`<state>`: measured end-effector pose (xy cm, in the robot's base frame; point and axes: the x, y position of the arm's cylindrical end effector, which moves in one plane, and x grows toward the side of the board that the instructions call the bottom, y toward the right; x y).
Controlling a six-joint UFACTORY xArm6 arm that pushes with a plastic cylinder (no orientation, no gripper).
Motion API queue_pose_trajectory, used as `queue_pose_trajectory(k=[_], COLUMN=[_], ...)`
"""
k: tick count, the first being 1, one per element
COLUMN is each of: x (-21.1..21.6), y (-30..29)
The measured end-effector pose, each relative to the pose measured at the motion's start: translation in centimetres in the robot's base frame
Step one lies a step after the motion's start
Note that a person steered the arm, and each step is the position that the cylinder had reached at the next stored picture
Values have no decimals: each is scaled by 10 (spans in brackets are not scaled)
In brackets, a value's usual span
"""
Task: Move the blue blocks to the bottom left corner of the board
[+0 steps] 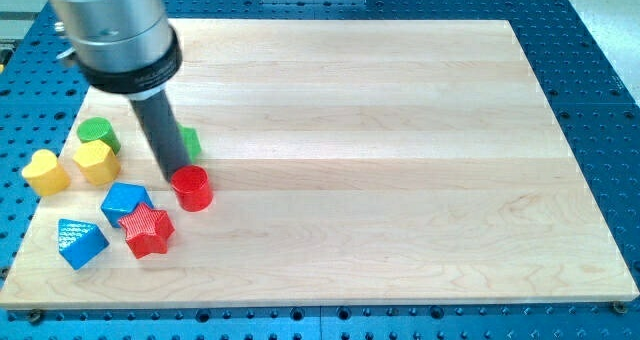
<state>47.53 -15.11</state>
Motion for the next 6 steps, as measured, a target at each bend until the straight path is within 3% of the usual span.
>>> queue_pose_trajectory(k=[1,4,6], x=[49,49,59], y=[-26,-129,-153])
